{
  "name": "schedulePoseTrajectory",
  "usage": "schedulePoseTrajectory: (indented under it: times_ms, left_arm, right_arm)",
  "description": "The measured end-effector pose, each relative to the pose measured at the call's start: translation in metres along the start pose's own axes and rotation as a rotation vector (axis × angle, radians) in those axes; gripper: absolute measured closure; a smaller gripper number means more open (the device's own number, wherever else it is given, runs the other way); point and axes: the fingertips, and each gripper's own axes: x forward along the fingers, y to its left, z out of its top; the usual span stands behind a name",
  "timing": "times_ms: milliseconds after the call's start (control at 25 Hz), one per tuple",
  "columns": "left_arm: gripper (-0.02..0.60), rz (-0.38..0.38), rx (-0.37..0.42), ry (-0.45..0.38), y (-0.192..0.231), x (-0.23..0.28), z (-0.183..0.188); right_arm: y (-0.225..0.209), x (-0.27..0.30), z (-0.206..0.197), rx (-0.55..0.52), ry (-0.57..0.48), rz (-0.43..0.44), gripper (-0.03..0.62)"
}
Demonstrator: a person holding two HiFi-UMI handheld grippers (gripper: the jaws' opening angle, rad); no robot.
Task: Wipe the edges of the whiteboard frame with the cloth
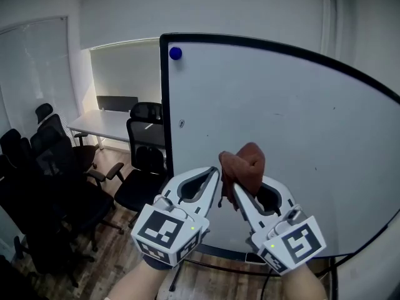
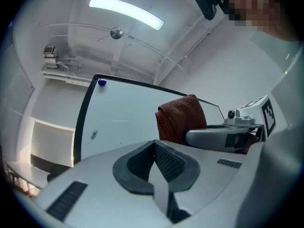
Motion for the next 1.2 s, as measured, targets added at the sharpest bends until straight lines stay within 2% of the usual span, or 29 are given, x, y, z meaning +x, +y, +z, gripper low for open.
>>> schedulePoseTrajectory:
  times_ms: [200, 400, 600, 800, 920, 1080, 1200]
  left_arm:
    - [0.572, -0.011, 0.018, -0.053, 0.026, 0.001, 0.031]
    - [0.572, -0.014, 0.039, -0.104, 0.047, 0.001, 0.057]
    - [0.572, 0.003, 0.070, -0.175, 0.069, -0.002, 0.098]
    - [0.572, 0.024, 0.105, -0.223, 0.089, -0.008, 0.135]
    - [0.572, 0.027, 0.115, -0.225, 0.098, 0.002, 0.151]
    - [0.572, 0.021, 0.114, -0.234, 0.102, 0.000, 0.146]
    - [0.572, 0.015, 0.114, -0.239, 0.106, -0.003, 0.143]
  right_arm:
    - [-0.001, 0.035, 0.041, -0.138, -0.014, 0.013, 0.528]
    - [0.005, 0.078, 0.110, -0.305, -0.033, 0.037, 0.528]
    - [-0.011, 0.106, 0.124, -0.332, -0.031, 0.033, 0.528]
    - [-0.007, 0.146, 0.179, -0.484, 0.002, 0.012, 0.528]
    - [-0.023, 0.168, 0.206, -0.555, 0.027, -0.003, 0.528]
    - [-0.042, 0.189, 0.211, -0.646, 0.049, -0.040, 0.528]
    - [-0.051, 0.204, 0.206, -0.679, 0.107, -0.047, 0.528]
